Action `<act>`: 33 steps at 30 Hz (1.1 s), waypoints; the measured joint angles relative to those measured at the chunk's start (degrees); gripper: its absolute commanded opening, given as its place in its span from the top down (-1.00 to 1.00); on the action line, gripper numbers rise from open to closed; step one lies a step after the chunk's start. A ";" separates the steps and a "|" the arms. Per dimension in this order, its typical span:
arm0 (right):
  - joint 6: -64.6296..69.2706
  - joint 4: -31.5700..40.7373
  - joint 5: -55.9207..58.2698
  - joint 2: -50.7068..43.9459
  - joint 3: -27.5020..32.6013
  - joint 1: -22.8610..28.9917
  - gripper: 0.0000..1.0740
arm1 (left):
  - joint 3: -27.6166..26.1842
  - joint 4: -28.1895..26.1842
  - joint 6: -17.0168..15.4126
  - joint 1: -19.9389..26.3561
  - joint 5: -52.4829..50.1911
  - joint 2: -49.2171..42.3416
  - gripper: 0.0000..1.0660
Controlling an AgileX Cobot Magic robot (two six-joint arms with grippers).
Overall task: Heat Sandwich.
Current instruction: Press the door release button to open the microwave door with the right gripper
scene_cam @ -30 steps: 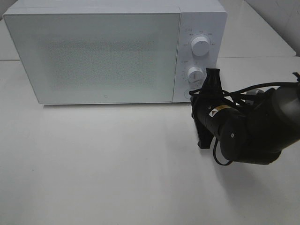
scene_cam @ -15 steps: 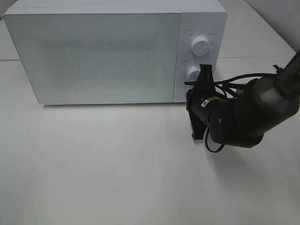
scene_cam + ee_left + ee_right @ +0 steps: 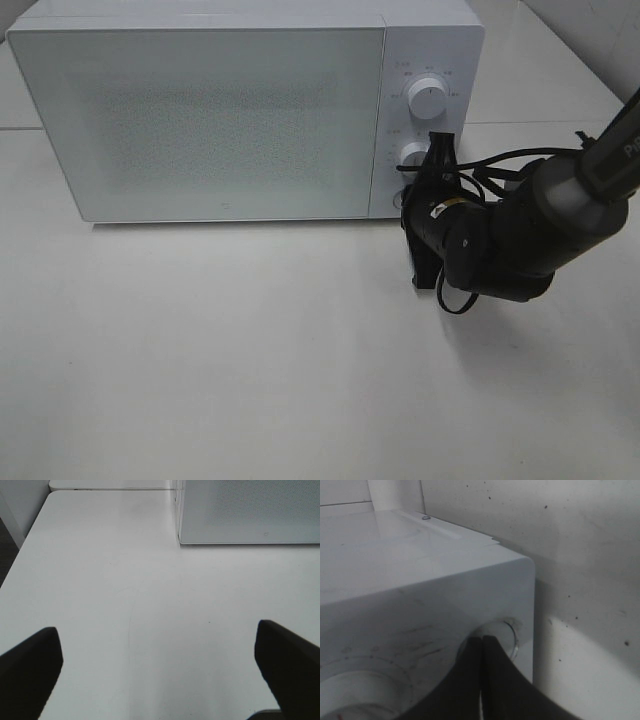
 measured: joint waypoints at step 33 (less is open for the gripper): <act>-2.81 5.10 -3.84 5.04 -4.76 1.43 1.00 | 0.00 0.00 0.00 0.00 0.00 0.00 -0.88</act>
